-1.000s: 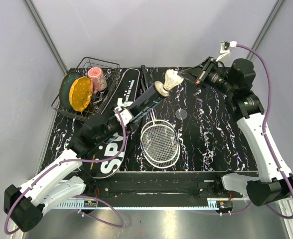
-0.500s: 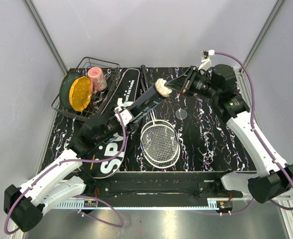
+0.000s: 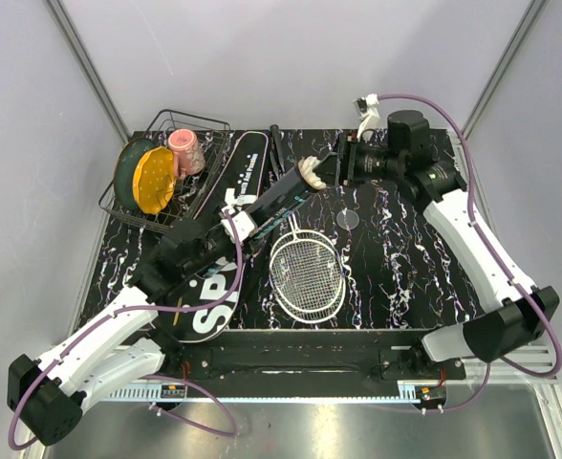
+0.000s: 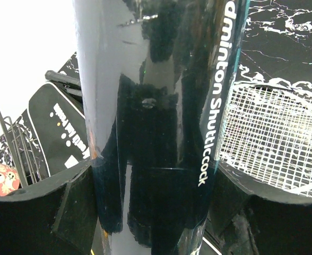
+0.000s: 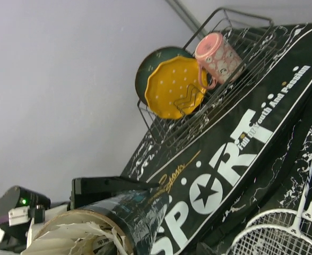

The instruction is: Pack up the badminton gear

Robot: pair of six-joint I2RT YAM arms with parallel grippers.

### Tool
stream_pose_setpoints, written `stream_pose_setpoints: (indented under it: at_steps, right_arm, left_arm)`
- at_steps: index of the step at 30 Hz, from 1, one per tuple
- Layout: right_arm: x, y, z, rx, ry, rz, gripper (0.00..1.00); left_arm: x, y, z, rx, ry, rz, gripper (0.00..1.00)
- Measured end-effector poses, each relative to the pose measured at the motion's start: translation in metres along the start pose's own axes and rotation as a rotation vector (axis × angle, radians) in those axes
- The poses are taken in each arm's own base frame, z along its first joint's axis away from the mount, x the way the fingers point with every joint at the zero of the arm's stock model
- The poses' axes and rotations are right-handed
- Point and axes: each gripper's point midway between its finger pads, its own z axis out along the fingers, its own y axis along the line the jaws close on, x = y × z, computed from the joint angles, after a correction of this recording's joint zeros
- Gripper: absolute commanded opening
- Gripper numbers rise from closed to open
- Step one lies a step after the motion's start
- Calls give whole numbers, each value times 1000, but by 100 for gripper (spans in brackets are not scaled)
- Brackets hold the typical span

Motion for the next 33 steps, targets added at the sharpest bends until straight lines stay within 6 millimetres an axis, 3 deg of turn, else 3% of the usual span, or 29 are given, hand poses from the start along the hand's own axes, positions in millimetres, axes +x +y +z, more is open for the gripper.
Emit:
stream_pose_setpoints:
  at_steps: [5, 13, 20, 25, 28, 31, 33]
  right_arm:
    - [9, 1, 17, -6, 105, -50, 70]
    - [42, 11, 47, -25, 286, -77, 76]
    - [46, 2, 42, 36, 288, -91, 85]
    - [27, 4, 15, 131, 126, -132, 87]
    - [4, 1, -15, 205, -57, -153, 88]
    - [-17, -15, -55, 280, -256, -133, 89]
    - [-20, -33, -68, 333, -340, -111, 88]
  left_arm:
    - [5, -1, -1, 6, 21, -7, 0]
    - [21, -10, -4, 45, 81, -22, 0]
    - [27, -13, -5, 55, 100, -23, 0]
    - [13, -11, -1, 41, 49, 10, 0]
    - [13, -1, -1, -11, 54, 8, 0]
    - [16, 8, -2, -62, 73, -3, 0]
    - [19, 14, -3, -98, 88, -10, 0]
